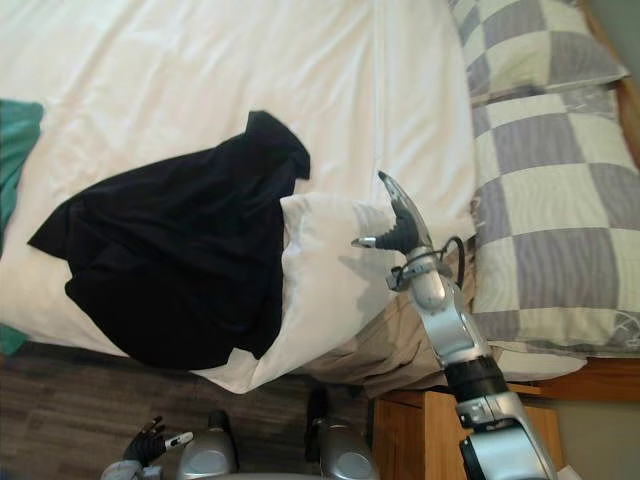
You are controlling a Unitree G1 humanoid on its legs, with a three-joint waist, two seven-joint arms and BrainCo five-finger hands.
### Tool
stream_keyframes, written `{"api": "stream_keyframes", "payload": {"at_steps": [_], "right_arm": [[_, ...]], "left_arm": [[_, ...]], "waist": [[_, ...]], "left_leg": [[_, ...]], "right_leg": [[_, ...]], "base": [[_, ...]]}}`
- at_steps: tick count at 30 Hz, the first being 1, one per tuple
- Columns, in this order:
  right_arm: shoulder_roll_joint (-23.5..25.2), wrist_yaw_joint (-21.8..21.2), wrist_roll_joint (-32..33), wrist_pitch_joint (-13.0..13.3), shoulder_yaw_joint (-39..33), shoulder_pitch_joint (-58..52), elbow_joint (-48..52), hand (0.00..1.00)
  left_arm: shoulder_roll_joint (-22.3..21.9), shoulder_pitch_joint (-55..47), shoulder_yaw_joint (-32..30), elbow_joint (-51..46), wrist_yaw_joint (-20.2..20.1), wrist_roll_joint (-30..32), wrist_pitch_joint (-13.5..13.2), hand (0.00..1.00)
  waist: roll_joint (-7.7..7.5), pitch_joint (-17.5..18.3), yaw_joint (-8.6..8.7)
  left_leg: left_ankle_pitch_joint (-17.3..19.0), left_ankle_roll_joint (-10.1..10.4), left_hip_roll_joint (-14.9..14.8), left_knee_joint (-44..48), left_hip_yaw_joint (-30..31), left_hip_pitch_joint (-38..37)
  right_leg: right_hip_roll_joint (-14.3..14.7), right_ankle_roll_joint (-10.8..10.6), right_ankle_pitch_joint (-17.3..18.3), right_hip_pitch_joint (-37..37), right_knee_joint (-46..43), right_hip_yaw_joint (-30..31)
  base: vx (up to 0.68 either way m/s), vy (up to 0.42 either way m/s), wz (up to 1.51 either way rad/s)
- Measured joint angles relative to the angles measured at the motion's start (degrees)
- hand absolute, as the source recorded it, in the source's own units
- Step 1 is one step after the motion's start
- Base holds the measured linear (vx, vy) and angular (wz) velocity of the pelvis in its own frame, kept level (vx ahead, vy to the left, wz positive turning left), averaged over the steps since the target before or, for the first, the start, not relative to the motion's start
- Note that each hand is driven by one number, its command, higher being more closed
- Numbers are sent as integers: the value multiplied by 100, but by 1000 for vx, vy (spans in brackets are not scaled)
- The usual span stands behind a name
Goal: Tidy the bed and pick cloth on bed and put in laundry
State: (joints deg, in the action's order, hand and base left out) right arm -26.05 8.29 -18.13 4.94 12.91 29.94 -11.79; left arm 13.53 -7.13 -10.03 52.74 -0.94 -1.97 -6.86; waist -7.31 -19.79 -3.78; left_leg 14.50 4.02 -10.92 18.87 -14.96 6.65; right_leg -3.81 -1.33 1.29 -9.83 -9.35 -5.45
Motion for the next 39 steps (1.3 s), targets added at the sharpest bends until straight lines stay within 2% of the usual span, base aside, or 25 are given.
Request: {"api": "stream_keyframes", "payload": {"at_steps": [3, 8, 12, 17, 18, 22, 26, 29, 35, 39], "right_arm": [[-34, 81, -31, -188, 183, 490, -91, 0], [-311, 15, -73, -586, 341, 882, -61, 0], [-412, -130, -72, -696, 379, 1066, -51, 0], [-414, -413, -344, -1091, 584, 1093, -170, 0], [-413, -438, -488, -1166, 584, 1093, -293, 100], [-413, -714, -919, -1384, 584, 1169, -809, 100], [-414, -1117, -1024, -1407, 576, 1589, -1236, 100], [-414, -1219, -1021, -1390, 576, 1777, -1517, 100], [-414, -1115, -618, -1298, 574, 1850, -1900, 100], [-342, -724, -97, -1195, 190, 1034, -1455, 100]], "left_arm": [[71, 207, 77, -122, 125, -123, 37, 0], [153, 450, 91, -365, 226, -185, 387, 0], [185, 622, 88, -476, 274, -183, 667, 0], [294, 781, 96, -575, 281, -124, 804, 0], [293, 842, 98, -574, 282, -102, 831, 0], [289, 926, 100, -575, 307, -99, 881, 0], [285, 1071, 135, -567, 381, -102, 926, 0], [298, 1131, 295, -567, 380, -119, 986, 0], [270, 1201, 336, -581, 385, -131, 1035, 0], [229, 1150, 347, -734, 386, -142, 1145, 0]], "waist": [[-16, -336, -69], [-74, -517, -200], [-97, -619, -215], [-104, -650, -228], [-108, -652, -251], [-106, -654, -279], [-97, -661, -267], [-92, -664, -283], [-92, -663, -334], [-107, -668, -345]], "left_leg": [[89, -96, -1, 309, 63, 208], [159, -166, -3, 679, 239, 660], [249, -178, -69, 1009, 359, 1067], [366, -181, -201, 1357, 459, 1436], [365, -183, -204, 1385, 458, 1510], [360, -190, -214, 1457, 449, 1664], [354, -195, -225, 1505, 454, 1772], [354, -195, -226, 1520, 454, 1775], [354, -195, -229, 1513, 446, 1739], [350, -189, -226, 1367, 394, 1381]], "right_leg": [[-32, -17, -129, -32, 54, 29], [-38, -30, -256, -222, 89, 158], [-3, -43, -264, -402, 90, 158], [96, -43, -263, -614, 15, 165], [97, -57, -272, -687, -3, 174], [102, -62, -275, -874, -101, 215], [108, -63, -276, -977, -134, 218], [108, -63, -276, -977, -137, 218], [108, -65, -277, -952, -136, 217], [107, -100, -329, -586, 60, 222]], "base": [[-52, 90, 10], [-73, 65, 16], [-66, 5, 9], [-87, -11, 0], [-71, -10, -2], [-36, -1, -4], [-1, 0, -1], [0, 0, 0], [0, 0, 0], [19, -5, -1]]}}
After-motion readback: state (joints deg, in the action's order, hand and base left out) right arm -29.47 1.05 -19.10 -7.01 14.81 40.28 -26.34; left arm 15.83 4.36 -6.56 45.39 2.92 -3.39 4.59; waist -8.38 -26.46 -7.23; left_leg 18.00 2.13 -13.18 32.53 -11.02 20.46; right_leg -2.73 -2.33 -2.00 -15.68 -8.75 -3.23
